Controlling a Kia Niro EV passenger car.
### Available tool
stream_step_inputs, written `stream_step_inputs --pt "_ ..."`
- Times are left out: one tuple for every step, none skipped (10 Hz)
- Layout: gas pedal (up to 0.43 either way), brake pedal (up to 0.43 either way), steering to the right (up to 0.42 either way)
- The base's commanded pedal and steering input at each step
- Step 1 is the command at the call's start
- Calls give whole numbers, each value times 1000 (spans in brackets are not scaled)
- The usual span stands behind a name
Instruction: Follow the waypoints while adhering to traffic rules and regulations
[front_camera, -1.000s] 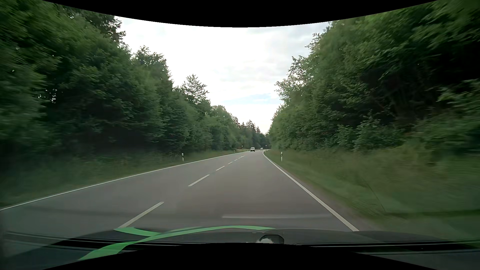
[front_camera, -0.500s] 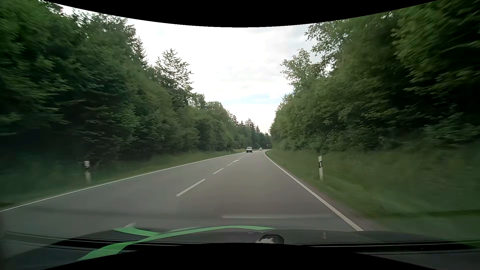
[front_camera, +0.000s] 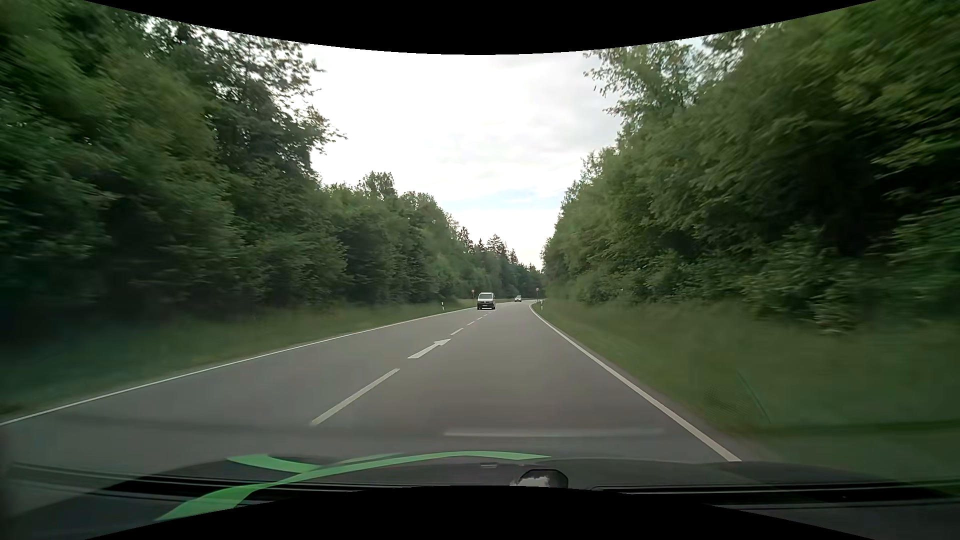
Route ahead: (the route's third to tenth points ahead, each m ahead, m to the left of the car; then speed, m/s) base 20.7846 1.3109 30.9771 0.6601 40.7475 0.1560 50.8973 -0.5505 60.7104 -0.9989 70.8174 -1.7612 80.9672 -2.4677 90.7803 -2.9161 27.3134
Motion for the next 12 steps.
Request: stream_step_inputs --pt "248 0 1" --pt "248 0 1" --pt "248 0 1" --pt "260 0 1" --pt "260 0 1" --pt "260 0 1" --pt "260 0 1" --pt "260 0 1" --pt "260 0 1" --pt "248 0 1" --pt "240 0 1" --pt "228 0 1"
